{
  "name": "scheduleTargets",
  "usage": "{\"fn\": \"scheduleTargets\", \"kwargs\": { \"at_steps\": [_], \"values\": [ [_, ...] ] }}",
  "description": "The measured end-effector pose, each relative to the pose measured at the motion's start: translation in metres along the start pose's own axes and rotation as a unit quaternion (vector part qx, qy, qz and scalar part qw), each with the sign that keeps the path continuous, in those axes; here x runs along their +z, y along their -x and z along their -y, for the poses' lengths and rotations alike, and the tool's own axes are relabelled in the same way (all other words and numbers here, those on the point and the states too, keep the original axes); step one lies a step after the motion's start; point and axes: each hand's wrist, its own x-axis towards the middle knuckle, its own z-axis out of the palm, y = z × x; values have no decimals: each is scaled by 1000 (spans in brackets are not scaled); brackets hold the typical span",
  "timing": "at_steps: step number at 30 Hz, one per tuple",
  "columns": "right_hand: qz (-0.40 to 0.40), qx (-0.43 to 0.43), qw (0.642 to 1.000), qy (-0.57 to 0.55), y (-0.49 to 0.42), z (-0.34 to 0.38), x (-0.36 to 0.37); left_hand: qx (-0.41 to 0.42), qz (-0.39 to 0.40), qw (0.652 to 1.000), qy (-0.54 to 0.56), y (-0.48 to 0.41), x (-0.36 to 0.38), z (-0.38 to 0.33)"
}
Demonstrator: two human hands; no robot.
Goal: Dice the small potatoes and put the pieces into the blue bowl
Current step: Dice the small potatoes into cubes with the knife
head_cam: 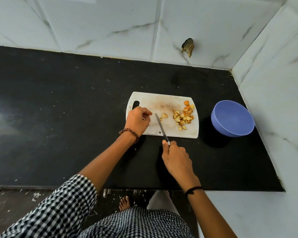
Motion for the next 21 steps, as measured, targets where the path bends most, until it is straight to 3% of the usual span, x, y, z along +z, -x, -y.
{"fn": "scheduleTargets", "kwargs": {
  "at_steps": [8, 16, 21],
  "values": [
    [-23, 61, 998, -10, 13, -45, -4, 54, 23, 998, -35, -23, 20, -21],
    [-24, 81, 995, -61, 2, -44, -16, -25, 101, 991, -81, -42, 39, -43],
    [-26, 61, 992, -110, -6, -34, -15, -26, 166, 984, -54, -40, 23, -33]
  ]
}}
